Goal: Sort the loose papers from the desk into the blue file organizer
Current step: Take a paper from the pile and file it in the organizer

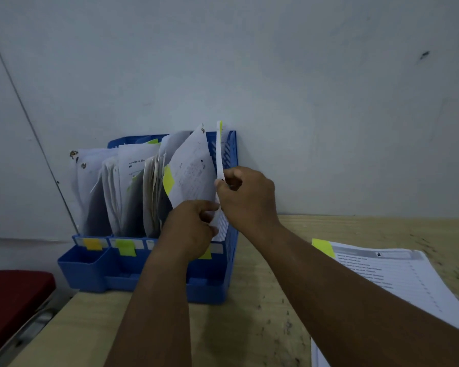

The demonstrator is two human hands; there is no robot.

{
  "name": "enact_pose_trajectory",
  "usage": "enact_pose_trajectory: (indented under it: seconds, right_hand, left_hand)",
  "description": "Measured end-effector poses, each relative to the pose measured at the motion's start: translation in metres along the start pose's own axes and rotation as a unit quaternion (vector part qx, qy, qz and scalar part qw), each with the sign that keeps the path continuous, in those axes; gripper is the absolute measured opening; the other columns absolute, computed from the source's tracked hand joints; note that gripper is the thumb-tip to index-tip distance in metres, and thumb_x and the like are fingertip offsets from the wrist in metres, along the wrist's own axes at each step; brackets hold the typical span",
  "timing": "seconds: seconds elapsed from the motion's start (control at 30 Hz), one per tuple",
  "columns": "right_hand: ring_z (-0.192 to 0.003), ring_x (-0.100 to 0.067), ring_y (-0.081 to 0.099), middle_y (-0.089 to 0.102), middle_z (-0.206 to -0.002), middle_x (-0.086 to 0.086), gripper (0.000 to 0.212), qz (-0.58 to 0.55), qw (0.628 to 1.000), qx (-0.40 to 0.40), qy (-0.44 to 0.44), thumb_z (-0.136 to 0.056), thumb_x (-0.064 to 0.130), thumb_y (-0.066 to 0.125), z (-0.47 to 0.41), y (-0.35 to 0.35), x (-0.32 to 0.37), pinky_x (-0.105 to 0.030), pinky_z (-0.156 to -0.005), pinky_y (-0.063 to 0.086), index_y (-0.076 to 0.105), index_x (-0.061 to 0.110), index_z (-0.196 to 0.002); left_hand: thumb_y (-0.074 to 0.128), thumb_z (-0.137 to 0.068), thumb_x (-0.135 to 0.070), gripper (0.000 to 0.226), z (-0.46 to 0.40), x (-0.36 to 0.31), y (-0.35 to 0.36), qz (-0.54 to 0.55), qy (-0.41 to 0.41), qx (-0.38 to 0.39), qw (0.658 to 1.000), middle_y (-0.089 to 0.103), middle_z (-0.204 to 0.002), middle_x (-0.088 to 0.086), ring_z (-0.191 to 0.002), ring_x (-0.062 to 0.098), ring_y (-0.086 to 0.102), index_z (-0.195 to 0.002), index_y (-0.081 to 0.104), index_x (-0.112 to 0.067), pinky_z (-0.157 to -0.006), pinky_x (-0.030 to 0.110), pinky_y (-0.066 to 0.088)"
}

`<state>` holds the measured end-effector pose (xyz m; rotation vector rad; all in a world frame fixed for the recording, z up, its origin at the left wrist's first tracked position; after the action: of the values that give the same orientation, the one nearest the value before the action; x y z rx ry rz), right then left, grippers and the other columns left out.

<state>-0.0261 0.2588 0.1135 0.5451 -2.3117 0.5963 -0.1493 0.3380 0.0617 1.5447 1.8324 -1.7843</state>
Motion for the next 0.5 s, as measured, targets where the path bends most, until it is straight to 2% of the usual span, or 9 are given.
enact_pose_trajectory:
  seconds: [0.03,0.13,0.23,0.3,0.37,0.43,0.5]
  right_hand:
    - [-0.065,0.001,0.058,0.071,-0.08,0.006,0.011,0.0,1.0,-0.014,-0.009,-0.091,0.018,0.067,-0.001,-0.003,0.004,0.0,-0.06,0.04,0.077,0.014,-0.09]
    - [-0.063,-0.006,0.058,0.064,-0.065,0.007,0.022,0.011,0.999,-0.03,-0.033,-0.091,0.015,0.066,-0.002,-0.003,0.011,-0.005,-0.054,0.04,0.07,0.015,-0.069]
    - [-0.052,-0.002,0.049,0.046,-0.05,0.012,0.042,0.047,0.998,-0.024,-0.047,-0.087,0.012,0.066,-0.002,0.005,0.01,-0.008,-0.051,0.034,0.049,0.026,-0.052]
    - [-0.051,0.0,0.047,0.038,-0.047,0.012,0.052,0.061,0.997,-0.01,-0.051,-0.085,0.01,0.068,0.0,0.012,0.006,-0.008,-0.051,0.033,0.037,0.03,-0.049]
    - [-0.053,0.001,0.048,0.039,-0.048,0.012,0.051,0.061,0.997,0.003,-0.046,-0.085,0.011,0.07,0.001,0.018,0.001,-0.008,-0.052,0.033,0.04,0.03,-0.049]
    - [-0.053,-0.001,0.048,0.045,-0.051,0.012,0.041,0.053,0.998,0.009,-0.038,-0.086,0.015,0.072,0.002,0.022,-0.002,-0.009,-0.052,0.033,0.051,0.025,-0.052]
    - [-0.055,-0.004,0.051,0.053,-0.056,0.011,0.029,0.041,0.998,0.01,-0.037,-0.086,0.019,0.072,0.002,0.024,0.0,-0.01,-0.053,0.036,0.063,0.019,-0.059]
  left_hand:
    - [0.076,-0.086,-0.002,0.048,0.002,-0.001,-0.001,-0.01,-0.006,-0.004,1.0,0.059,-0.096,-0.008,-0.082,-0.001,0.054,-0.131,0.064,-0.014,-0.06,-0.001,0.038]
    - [0.083,-0.081,-0.007,0.051,0.001,0.003,-0.003,-0.035,-0.022,-0.01,0.999,0.061,-0.097,-0.006,-0.087,0.008,0.058,-0.129,0.066,-0.015,-0.07,0.013,0.044]
    - [0.086,-0.08,-0.024,0.046,0.0,0.003,-0.004,-0.007,-0.022,-0.012,1.0,0.07,-0.097,-0.005,-0.085,0.007,0.064,-0.122,0.07,-0.02,-0.064,0.015,0.045]
    - [0.083,-0.082,-0.028,0.039,-0.001,0.0,-0.009,0.008,-0.011,-0.036,0.999,0.074,-0.094,-0.004,-0.083,0.004,0.066,-0.119,0.072,-0.02,-0.062,0.012,0.044]
    - [0.081,-0.084,-0.024,0.023,0.002,-0.009,-0.018,0.003,0.016,-0.073,0.997,0.074,-0.08,-0.005,-0.072,0.001,0.065,-0.106,0.077,-0.02,-0.058,0.014,0.045]
    - [0.076,-0.086,-0.016,0.004,0.006,-0.017,-0.025,0.002,0.033,-0.103,0.994,0.072,-0.069,-0.001,-0.064,0.008,0.066,-0.089,0.079,-0.017,-0.057,0.028,0.053]
    - [0.071,-0.086,-0.013,0.01,0.008,-0.018,-0.031,-0.004,0.035,-0.128,0.991,0.07,-0.066,0.002,-0.062,0.013,0.065,-0.079,0.078,-0.014,-0.058,0.035,0.055]
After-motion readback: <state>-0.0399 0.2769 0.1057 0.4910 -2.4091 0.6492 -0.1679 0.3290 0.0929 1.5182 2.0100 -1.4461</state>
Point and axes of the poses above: each hand's wrist, its own z-axis away from the middle knuckle, its own y-axis out of the palm, x = y × z, the point moved 9 cm from there along -z, towards the middle knuckle
